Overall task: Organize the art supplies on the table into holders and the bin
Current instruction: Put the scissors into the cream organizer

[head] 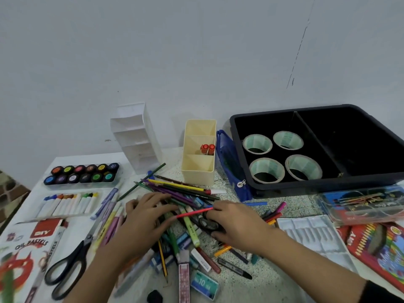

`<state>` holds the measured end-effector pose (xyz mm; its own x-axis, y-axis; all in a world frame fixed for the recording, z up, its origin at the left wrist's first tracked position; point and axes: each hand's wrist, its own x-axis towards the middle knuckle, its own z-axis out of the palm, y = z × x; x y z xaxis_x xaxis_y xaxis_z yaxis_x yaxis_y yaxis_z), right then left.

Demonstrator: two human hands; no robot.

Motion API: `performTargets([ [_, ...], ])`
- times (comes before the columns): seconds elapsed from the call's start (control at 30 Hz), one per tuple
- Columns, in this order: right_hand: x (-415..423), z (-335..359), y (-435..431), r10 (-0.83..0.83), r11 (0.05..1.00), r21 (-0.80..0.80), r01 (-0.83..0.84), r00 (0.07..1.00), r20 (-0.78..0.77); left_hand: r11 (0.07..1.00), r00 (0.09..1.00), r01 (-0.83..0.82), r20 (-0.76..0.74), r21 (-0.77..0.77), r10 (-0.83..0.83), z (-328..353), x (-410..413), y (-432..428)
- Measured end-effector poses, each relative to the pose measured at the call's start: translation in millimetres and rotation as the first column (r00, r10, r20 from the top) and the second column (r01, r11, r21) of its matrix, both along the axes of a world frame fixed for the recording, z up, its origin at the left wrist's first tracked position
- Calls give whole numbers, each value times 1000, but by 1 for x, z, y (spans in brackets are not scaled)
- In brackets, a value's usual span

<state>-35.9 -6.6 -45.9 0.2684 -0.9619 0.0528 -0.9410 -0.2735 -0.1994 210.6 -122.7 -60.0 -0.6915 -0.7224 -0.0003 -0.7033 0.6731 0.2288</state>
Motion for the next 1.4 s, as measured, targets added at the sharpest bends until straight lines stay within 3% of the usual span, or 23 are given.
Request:
performTargets([
  [0.17, 0, 6, -4, 36, 999, -27, -36, 999, 19, 999, 999, -34, -29, 41, 35, 1, 4, 2],
  [0.33, 0, 20, -14, -76, 991, -92, 98, 973, 217, 995, 996, -42, -75, 87, 48, -2, 14, 7],
  [0.53, 19, 41, -34, -132, 972, -99, 215, 838, 529, 992, 962, -46, -264, 119, 76, -2, 25, 3],
  [0.63, 39, 48, -45, -116, 977, -63, 206, 747, 654, 985, 915, -162, -366, 55, 171, 12, 45, -8],
  [0.7, 54, 48, -55, -108, 981, -39, 188, 707, 699, 938, 901, -329, -264, 106, 345, 28, 68, -18],
  [0.8, 82, 46, -73, -94, 987, -25, 159, 691, 717, 837, 862, -506, 84, 209, 500, 44, 111, -26],
  [0.87, 103, 46, -83, -90, 992, 5, 128, 668, 739, 827, 833, -537, 259, 166, 488, 47, 133, -28],
  [1.0, 146, 47, -99, -86, 995, 27, 100, 653, 753, 841, 808, -506, 448, 195, 382, 44, 158, -25],
  [1.13, 178, 45, -111, -66, 997, 17, 78, 692, 719, 924, 812, -377, 505, 70, 293, 36, 168, -20],
  [1.27, 194, 33, -118, -109, 993, 50, 103, 700, 706, 952, 846, -301, 476, 54, 240, 40, 170, -21],
  [1.4, 205, 25, -123, -215, 976, 153, 156, 572, 792, 951, 890, -304, 374, 62, 260, 52, 177, -26],
])
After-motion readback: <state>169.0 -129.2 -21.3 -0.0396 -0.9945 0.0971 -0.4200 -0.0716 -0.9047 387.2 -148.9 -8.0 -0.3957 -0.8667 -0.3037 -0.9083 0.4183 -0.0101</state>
